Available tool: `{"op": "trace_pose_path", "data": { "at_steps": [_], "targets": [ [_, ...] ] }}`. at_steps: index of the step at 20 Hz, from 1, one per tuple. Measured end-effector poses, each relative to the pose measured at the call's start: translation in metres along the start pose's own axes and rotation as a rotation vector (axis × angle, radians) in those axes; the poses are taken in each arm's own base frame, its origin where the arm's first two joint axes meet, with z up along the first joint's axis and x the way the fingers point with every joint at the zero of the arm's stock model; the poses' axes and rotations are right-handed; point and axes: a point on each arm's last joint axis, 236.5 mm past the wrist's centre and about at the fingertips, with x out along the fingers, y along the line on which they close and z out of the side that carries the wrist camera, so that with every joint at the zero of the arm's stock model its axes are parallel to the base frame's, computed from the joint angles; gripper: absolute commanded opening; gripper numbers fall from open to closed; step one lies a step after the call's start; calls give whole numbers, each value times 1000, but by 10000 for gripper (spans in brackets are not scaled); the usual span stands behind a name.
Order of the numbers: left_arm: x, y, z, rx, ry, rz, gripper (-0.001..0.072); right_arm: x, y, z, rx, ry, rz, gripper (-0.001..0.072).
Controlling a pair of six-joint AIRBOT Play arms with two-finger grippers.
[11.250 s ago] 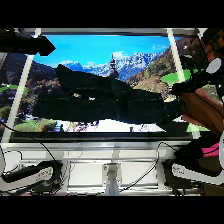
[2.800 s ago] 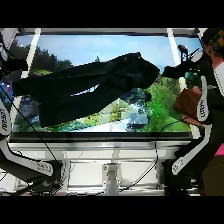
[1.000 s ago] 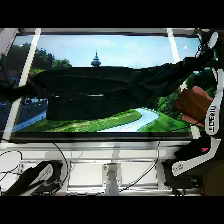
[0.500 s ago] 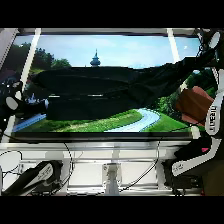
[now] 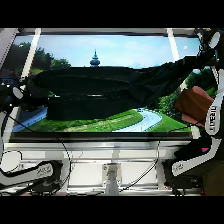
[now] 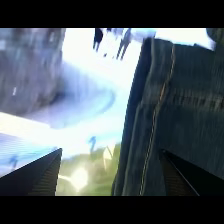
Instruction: Fold the clothes and pants, and hang the long-sleeved shirts on hangers.
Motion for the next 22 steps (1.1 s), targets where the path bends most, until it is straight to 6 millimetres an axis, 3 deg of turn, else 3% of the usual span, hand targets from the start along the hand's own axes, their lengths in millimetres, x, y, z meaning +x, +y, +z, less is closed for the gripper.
{"op": "trace_pose_path", "data": {
  "at_steps": [3, 8, 12, 18, 22],
  "targets": [
    [13, -10, 10, -5, 7, -55, 656, 0, 0, 1, 0, -5, 0, 43],
    [30, -19, 20, -25, 6, -111, 471, 0, 0, 1, -1, -6, -1, 43],
    [36, -30, 25, -20, -7, -163, 467, 1, 0, 1, -1, -5, -1, 43],
    [44, -48, 29, -58, -12, -247, 55, 1, 0, 1, -1, -3, -1, 43],
    [30, -56, 36, -53, -18, -280, 36, 1, 0, 1, -1, -2, 0, 44]
  ]
}}
